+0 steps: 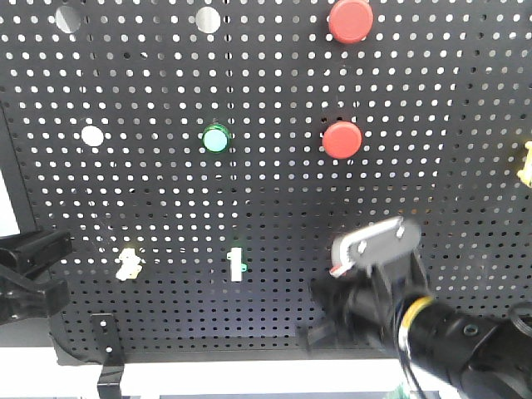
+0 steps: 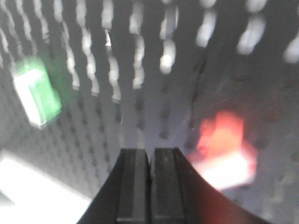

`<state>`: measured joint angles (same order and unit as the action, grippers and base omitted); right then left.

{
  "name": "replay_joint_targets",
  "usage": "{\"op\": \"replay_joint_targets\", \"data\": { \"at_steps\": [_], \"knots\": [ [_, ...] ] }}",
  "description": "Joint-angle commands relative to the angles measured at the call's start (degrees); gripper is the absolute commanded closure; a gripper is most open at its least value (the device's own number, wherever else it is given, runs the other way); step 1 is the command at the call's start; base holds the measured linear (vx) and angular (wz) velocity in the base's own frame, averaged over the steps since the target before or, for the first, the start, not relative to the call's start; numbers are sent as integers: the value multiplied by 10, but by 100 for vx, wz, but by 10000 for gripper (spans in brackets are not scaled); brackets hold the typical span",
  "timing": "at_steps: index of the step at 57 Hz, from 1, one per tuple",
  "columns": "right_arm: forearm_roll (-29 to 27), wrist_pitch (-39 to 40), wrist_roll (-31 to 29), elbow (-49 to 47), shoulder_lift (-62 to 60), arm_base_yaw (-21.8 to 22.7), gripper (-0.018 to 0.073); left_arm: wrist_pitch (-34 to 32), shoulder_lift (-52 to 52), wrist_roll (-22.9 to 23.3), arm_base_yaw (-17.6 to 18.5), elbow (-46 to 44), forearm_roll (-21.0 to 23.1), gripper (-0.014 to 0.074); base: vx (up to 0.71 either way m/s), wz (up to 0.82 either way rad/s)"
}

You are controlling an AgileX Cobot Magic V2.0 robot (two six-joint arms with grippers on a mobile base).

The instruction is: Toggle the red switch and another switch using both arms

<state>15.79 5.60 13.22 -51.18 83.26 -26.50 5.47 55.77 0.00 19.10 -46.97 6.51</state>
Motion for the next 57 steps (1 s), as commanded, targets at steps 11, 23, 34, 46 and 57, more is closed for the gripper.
{"op": "replay_joint_targets", "data": {
  "at_steps": [11, 23, 34, 46, 57],
  "knots": [
    [-4, 24, -1, -15, -84, -8, 566, -47, -9, 0, 3, -17, 2, 594, 0, 0],
    [-4, 31, -2, -15, -110, -8, 566, -48, -9, 0, 3, -17, 3, 594, 0, 0],
    [-4, 28, -2, -15, -109, -8, 566, -49, -9, 0, 3, -17, 3, 594, 0, 0],
    [-4, 28, -2, -15, -109, -8, 566, -49, -9, 0, 3, -17, 3, 594, 0, 0],
    [-4, 28, -2, -15, -109, -8, 566, -49, -11, -11, 3, -5, -19, 594, 0, 0]
  ]
}}
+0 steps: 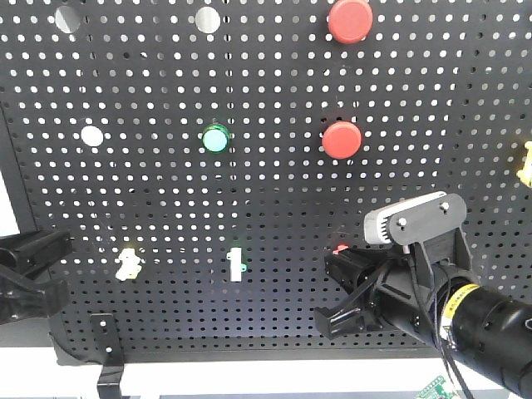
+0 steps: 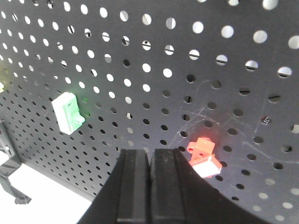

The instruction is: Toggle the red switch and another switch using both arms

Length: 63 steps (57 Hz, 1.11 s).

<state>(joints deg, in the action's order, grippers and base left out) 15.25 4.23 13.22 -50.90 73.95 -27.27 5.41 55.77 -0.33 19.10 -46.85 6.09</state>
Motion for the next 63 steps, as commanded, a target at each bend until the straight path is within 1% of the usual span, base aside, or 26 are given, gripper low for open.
{"op": "replay_joint_targets", "data": {
  "at_steps": [1, 9, 15, 20, 28, 33, 36, 46, 50, 63],
  "knots": [
    [2, 42, -2, -18, -15, 0, 566, -48, -12, -9, 3, -2, -20, 594, 0, 0],
    [2, 42, -2, -18, -15, 0, 566, -49, -73, -11, 0, 69, -57, 594, 0, 0],
    [2, 42, -2, -18, -15, 0, 566, -49, -151, 3, -21, 162, -66, 594, 0, 0],
    [2, 42, -2, -18, -15, 0, 566, -49, -243, 3, -56, 239, -66, 594, 0, 0],
    [2, 42, -2, -18, -15, 0, 566, -49, -391, 3, -130, 357, -66, 594, 0, 0],
    [2, 42, -2, -18, -15, 0, 566, -47, -460, 3, -162, 409, -61, 594, 0, 0],
    [2, 42, -2, -18, -15, 0, 566, -44, -496, 3, -172, 438, -61, 594, 0, 0],
    [2, 42, -2, -18, -15, 0, 566, -38, -578, 3, -179, 496, -61, 594, 0, 0],
    [2, 38, -2, -18, -15, 0, 566, -21, -573, 3, -179, 494, -61, 594, 0, 0],
    [2, 37, -2, -18, -15, 0, 566, -22, -574, 3, -179, 494, -61, 594, 0, 0]
  ]
}}
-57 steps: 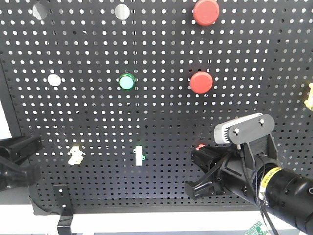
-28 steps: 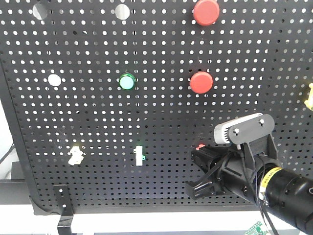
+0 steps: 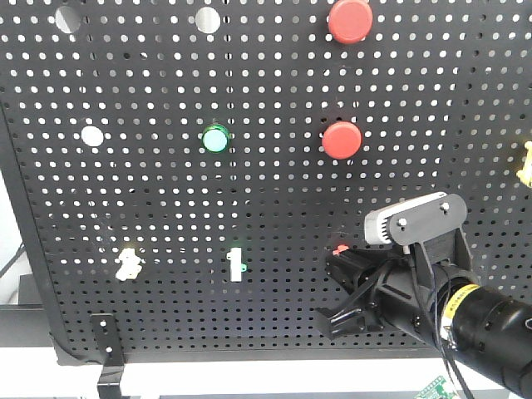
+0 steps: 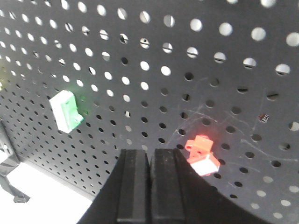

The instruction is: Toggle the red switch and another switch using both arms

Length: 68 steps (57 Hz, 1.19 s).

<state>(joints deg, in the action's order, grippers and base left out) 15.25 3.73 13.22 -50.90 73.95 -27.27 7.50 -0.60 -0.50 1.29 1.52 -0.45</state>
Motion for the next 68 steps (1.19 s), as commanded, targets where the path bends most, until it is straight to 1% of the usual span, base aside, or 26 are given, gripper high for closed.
{"op": "replay_joint_targets", "data": {
  "at_steps": [1, 31, 36, 38, 42, 49, 52, 56, 59, 64, 68],
  "knots": [
    [2, 42, -2, -18, -15, 0, 566, -43, -10, 5, -1, 11, 5, 594, 0, 0],
    [2, 42, -2, -16, -15, 0, 566, -43, -10, 5, -1, 11, 5, 594, 0, 0],
    [11, 37, -20, -17, -18, 0, 566, -43, -10, 5, -1, 11, 5, 594, 0, 0],
    [13, 28, -31, -17, -25, 0, 566, -43, -10, 5, -1, 11, 5, 594, 0, 0],
    [9, -16, -61, -16, -46, 0, 566, -43, -10, 5, -1, 11, 5, 594, 0, 0],
    [-23, -110, -113, -14, -107, 1, 566, -43, -10, 5, -1, 11, 5, 594, 0, 0],
    [-27, -128, -128, -1, -140, 4, 566, -43, -10, 5, -1, 11, 5, 594, 0, 0],
    [-33, -120, -132, 37, -192, 20, 566, -43, -10, 5, -1, 11, 5, 594, 0, 0],
    [-45, -94, -132, 87, -232, 42, 566, -43, -10, 5, -1, 11, 5, 594, 0, 0],
    [-78, -47, -132, 177, -310, 92, 566, -43, -10, 5, -1, 11, 5, 594, 0, 0],
    [-86, -28, -137, 249, -392, 141, 566, -43, -10, 5, -1, 11, 5, 594, 0, 0]
  ]
}}
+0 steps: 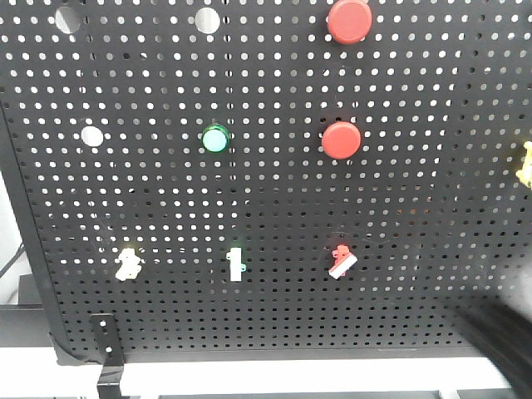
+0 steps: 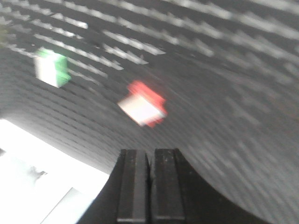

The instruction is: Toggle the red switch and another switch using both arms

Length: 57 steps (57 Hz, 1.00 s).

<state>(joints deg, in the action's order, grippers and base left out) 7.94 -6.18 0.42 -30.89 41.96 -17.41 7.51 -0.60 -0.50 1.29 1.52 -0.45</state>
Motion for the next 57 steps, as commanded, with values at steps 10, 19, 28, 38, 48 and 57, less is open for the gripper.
{"op": "replay_joint_targets", "data": {
  "at_steps": [10, 19, 28, 38, 48, 57],
  "knots": [
    [-15, 67, -9, 204, -258, 120, 566, -43, -10, 5, -1, 11, 5, 594, 0, 0],
    [-16, 52, -4, 306, -393, 130, 566, -43, -10, 5, -1, 11, 5, 594, 0, 0],
    [0, -14, -9, 330, -427, 129, 566, -42, -10, 5, -1, 11, 5, 594, 0, 0],
    [-3, -25, -4, 330, -430, 129, 566, -42, -10, 5, -1, 11, 5, 594, 0, 0],
    [-3, -26, -4, 330, -428, 129, 566, -42, -10, 5, -1, 11, 5, 594, 0, 0],
    [-3, -26, -4, 330, -428, 129, 566, -42, -10, 5, -1, 11, 5, 594, 0, 0]
  ]
}}
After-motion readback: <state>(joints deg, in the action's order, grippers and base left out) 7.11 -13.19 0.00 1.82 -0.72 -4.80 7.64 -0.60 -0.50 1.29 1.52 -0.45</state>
